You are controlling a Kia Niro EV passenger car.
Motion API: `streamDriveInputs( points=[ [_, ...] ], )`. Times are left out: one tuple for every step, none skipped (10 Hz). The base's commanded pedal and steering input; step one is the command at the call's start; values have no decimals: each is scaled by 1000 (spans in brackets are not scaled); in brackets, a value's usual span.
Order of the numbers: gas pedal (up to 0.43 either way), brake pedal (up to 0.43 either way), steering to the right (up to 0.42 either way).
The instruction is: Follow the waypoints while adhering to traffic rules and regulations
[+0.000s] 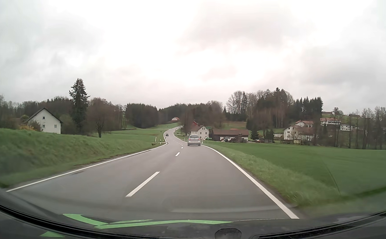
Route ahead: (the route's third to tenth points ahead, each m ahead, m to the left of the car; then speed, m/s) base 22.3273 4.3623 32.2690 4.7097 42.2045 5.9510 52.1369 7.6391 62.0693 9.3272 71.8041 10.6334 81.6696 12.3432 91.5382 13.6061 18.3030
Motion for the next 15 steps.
streamDriveInputs(
  points=[
    [98, 0, -12],
    [87, 0, -12],
    [59, 0, -14],
    [47, 0, -15],
    [47, 0, -15],
    [39, 0, -15],
    [8, 0, -14],
    [8, 0, -14],
    [0, 0, -12],
    [0, 0, -12],
    [0, 0, -12],
    [0, 0, -12],
    [0, 0, -12],
    [0, 0, -12],
    [0, 0, -12]
  ],
)
